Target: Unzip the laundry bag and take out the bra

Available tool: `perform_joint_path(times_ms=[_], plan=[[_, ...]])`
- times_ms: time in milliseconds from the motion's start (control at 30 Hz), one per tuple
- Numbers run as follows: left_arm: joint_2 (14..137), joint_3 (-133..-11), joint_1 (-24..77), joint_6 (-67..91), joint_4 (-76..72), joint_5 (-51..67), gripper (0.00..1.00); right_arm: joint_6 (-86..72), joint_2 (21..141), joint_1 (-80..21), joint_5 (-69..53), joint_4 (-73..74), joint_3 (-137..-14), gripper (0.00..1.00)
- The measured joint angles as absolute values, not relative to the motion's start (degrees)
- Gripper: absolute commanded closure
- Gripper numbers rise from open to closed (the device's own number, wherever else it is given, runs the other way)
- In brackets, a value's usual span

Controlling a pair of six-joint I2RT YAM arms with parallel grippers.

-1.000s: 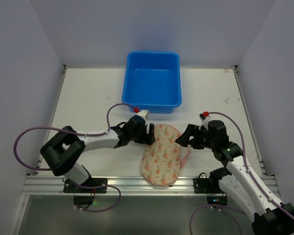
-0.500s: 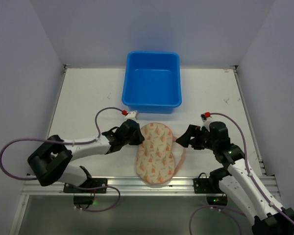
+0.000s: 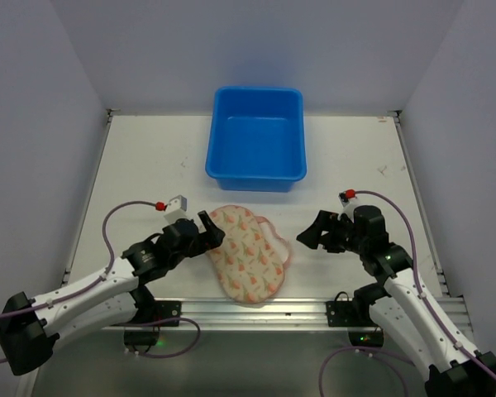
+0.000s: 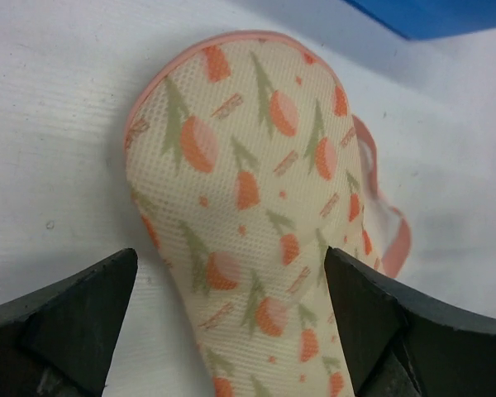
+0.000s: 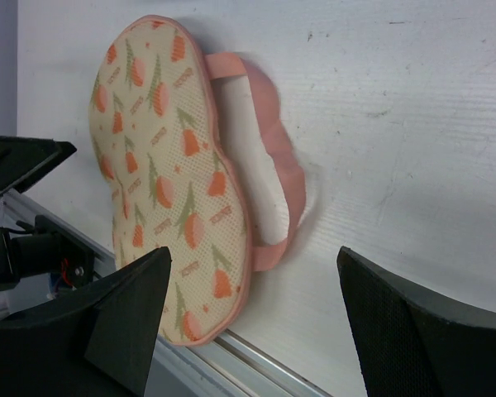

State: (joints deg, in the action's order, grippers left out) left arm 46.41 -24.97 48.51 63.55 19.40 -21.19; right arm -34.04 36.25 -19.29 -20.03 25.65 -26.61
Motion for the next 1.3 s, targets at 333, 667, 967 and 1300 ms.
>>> perform_joint_path(times_ms=[333,667,967,1300], plan=[[60.2,-32.0,48.5,45.9,21.1,0.1,0.11,-34.0,36.2,-19.3,-20.0,25.6,-26.6,0.17],[72.6,-31.4,48.9,44.5,7.4,15.4,0.11,-34.0,34.1,-19.3,-20.0,25.8,-26.6,0.17],[82.5,-31.7,48.9,55.8,-10.8,14.9,0.10,-33.5,33.9,-19.3,-20.0,26.2,-26.6,0.17],[75.4,-40.0,48.9,54.2,-7.5,7.1,0.00,-34.1,33.7,-19.3,-19.4,26.7,-26.6,0.19]])
